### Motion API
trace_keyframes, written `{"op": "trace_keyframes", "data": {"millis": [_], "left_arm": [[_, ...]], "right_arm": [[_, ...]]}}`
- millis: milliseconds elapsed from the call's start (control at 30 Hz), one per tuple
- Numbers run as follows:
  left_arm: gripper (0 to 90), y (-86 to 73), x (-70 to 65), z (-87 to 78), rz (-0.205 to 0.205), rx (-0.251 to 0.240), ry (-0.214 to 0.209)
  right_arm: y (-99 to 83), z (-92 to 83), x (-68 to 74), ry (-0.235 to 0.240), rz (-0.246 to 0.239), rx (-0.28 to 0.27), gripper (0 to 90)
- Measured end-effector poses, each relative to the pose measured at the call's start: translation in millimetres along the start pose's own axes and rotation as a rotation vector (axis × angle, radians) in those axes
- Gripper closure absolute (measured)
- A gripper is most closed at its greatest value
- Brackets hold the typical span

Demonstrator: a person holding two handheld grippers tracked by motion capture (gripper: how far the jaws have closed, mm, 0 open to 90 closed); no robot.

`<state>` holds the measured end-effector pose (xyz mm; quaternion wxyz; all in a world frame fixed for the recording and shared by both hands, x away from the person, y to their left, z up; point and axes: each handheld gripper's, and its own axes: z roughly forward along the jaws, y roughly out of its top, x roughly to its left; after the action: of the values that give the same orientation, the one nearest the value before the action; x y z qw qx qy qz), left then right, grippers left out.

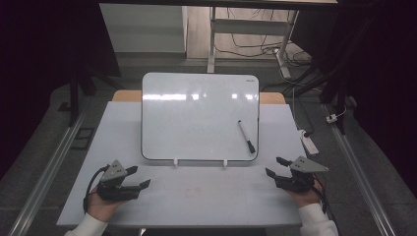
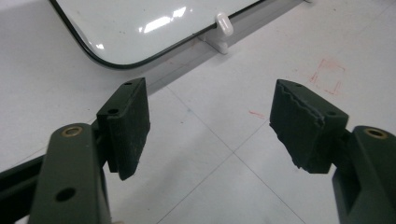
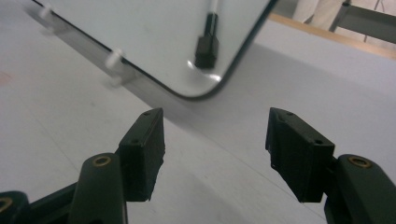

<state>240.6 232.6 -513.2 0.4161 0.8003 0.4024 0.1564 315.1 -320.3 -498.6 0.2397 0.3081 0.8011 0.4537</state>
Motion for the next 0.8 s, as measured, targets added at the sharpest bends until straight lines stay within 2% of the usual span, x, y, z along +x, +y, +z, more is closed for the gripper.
{"op": "trace_keyframes", "data": {"millis": [200,800], "left_arm": [[29.2,-1.0,0.8,1.4,-0.007,0.000,-0.006],[28.8,-0.5,0.8,3.8,-0.007,0.007,-0.010]], "right_arm": [[-5.4,2.3,-3.9,-0.008,-0.006,0.028,37.2],[-2.8,2.3,-1.8,-0.010,-0.019,0.027,37.2]]}}
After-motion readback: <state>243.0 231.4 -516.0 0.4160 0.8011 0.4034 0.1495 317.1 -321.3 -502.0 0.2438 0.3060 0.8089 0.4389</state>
